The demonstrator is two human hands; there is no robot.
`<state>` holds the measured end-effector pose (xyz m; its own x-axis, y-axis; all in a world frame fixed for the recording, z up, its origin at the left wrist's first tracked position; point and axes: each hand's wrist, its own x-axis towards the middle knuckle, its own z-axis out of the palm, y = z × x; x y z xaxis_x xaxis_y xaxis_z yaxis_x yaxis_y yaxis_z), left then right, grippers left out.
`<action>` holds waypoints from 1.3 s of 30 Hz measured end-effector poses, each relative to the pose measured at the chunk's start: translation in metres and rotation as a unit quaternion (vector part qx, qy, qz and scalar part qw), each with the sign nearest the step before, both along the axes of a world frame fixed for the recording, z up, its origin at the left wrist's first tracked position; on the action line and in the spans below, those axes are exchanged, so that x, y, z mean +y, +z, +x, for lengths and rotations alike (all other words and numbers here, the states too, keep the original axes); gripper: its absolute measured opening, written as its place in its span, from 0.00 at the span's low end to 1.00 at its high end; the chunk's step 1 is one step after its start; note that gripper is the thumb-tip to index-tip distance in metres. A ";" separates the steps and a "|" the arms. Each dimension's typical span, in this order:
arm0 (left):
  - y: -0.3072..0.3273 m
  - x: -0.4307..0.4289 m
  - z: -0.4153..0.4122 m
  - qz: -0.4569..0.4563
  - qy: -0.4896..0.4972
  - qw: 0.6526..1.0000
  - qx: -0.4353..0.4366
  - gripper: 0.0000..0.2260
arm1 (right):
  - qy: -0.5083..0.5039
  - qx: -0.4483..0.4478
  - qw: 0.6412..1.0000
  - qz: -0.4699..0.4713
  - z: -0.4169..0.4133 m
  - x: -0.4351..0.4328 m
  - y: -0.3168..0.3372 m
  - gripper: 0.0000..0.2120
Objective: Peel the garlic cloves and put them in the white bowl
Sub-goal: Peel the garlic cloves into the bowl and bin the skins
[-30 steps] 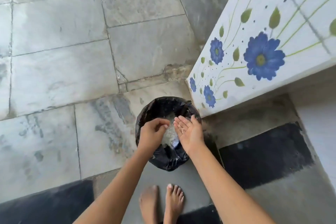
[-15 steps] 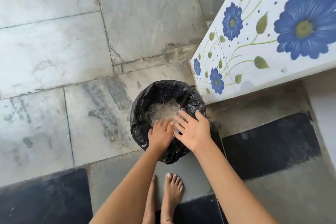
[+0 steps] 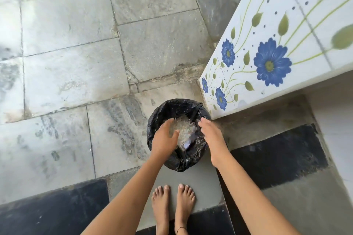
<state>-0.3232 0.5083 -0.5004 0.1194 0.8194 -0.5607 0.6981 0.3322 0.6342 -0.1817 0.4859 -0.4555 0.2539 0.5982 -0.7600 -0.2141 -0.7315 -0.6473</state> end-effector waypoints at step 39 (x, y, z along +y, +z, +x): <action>0.499 -0.379 0.259 0.373 -0.533 0.722 -0.233 0.18 | -0.289 -0.664 0.690 0.002 0.121 -0.556 0.428 0.24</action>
